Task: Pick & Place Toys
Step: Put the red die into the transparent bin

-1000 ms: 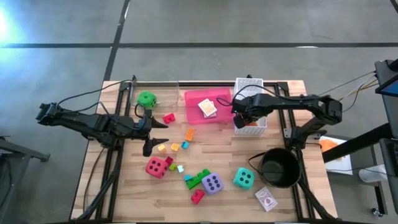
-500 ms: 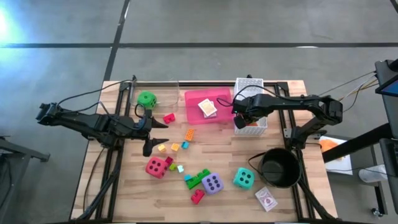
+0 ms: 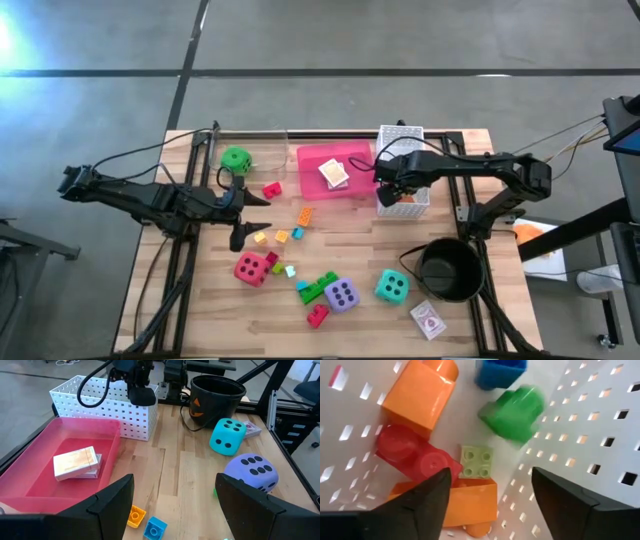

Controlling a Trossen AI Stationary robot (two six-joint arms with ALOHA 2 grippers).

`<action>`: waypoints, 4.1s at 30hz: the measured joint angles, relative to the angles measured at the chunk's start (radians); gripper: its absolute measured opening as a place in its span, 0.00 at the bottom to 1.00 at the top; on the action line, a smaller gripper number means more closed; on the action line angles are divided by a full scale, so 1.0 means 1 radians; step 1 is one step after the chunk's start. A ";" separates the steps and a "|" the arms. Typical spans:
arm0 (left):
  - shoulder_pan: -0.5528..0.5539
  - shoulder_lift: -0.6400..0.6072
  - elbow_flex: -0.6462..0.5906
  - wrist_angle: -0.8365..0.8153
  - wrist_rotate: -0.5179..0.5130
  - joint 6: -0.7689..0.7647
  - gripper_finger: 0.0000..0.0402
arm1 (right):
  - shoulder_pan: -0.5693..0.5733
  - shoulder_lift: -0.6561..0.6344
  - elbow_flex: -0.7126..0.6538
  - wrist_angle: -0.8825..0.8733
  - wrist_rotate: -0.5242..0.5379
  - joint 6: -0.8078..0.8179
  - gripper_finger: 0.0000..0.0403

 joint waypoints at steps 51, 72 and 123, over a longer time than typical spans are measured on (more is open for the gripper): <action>0.000 0.363 0.271 -0.570 -0.045 -0.372 0.71 | 0.442 -0.084 0.077 0.182 0.166 -0.040 0.83; -0.011 0.431 0.251 -0.752 0.390 -0.907 0.71 | 0.487 -0.082 -0.093 0.505 0.207 -0.107 0.83; -0.053 0.423 0.125 -0.540 0.512 -0.951 0.97 | 0.487 -0.082 -0.100 0.527 0.204 -0.161 0.83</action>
